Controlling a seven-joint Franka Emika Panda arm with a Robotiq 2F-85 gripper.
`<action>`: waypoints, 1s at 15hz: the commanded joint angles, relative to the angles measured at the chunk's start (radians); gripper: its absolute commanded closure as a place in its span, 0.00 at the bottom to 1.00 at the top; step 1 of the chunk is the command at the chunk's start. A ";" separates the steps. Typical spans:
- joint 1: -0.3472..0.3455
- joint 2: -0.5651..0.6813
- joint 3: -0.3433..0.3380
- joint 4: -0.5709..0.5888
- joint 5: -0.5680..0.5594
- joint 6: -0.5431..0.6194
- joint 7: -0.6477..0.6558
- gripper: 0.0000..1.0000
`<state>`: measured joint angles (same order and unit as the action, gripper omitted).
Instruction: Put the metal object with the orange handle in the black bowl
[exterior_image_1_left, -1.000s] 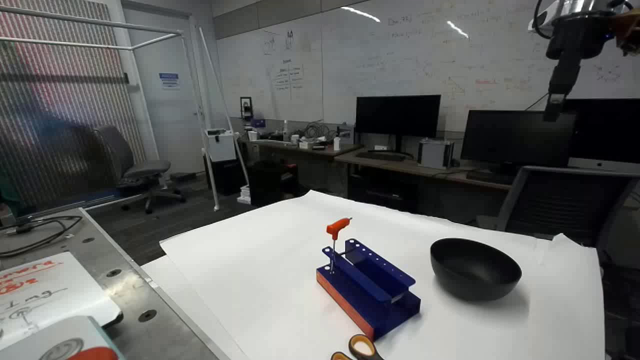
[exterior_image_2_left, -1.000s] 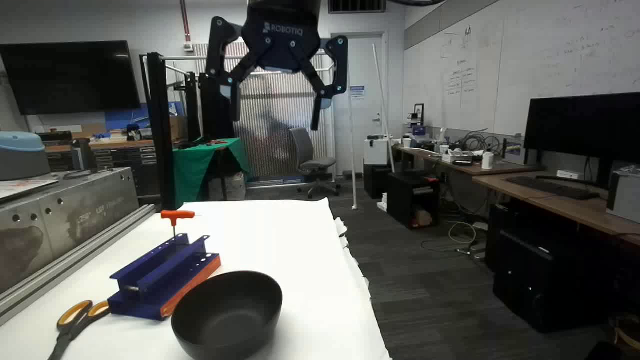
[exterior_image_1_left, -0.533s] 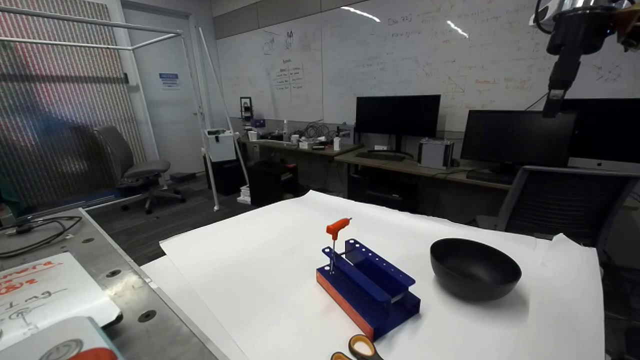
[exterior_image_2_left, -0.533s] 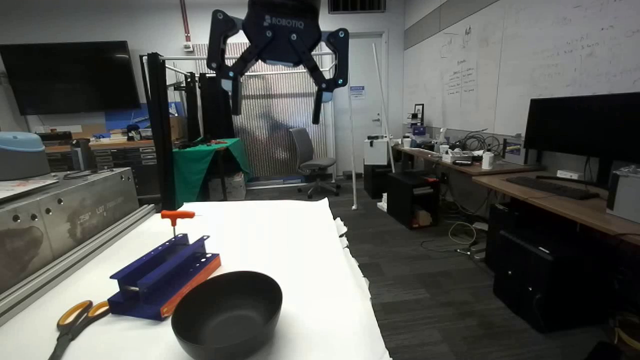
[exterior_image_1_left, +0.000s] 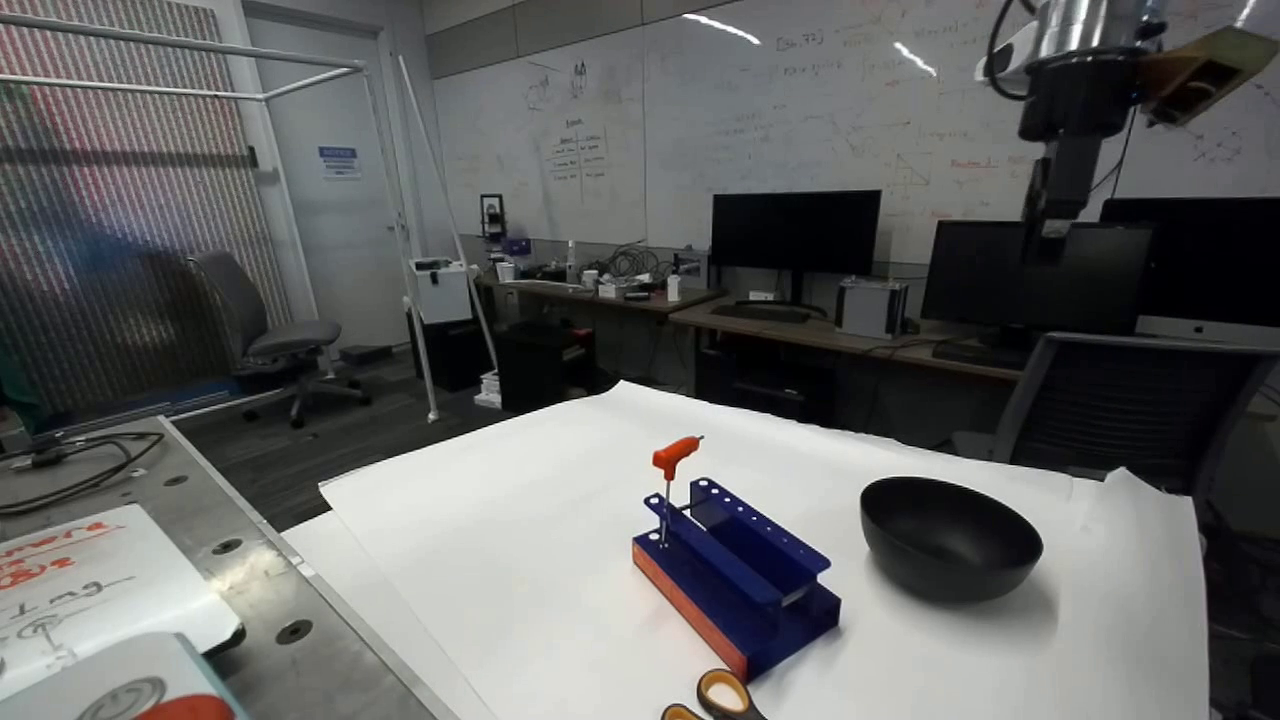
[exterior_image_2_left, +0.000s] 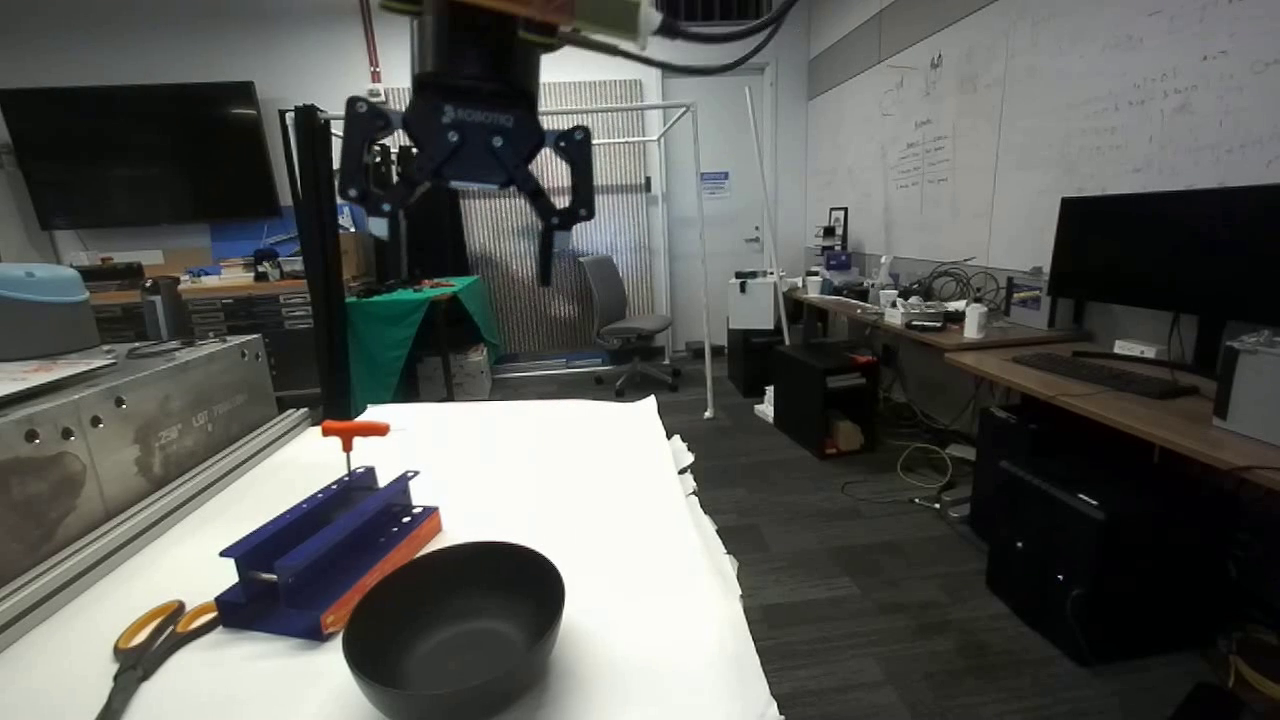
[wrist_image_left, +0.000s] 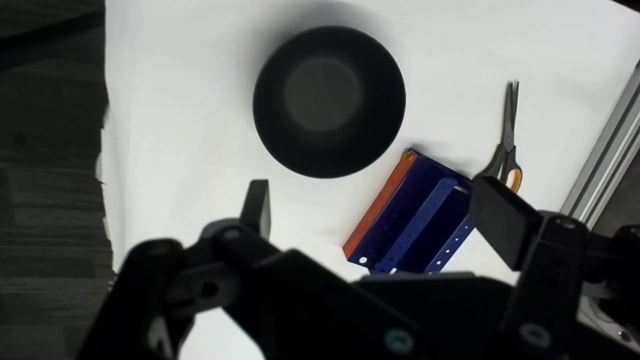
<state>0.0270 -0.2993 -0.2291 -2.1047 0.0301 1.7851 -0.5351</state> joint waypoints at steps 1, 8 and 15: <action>0.042 0.117 0.095 0.046 0.019 0.079 -0.026 0.00; 0.073 0.295 0.258 0.041 -0.020 0.446 0.153 0.00; 0.091 0.396 0.309 0.047 -0.219 0.607 0.705 0.00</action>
<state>0.1049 0.0613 0.0741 -2.0944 -0.1345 2.3802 -0.0241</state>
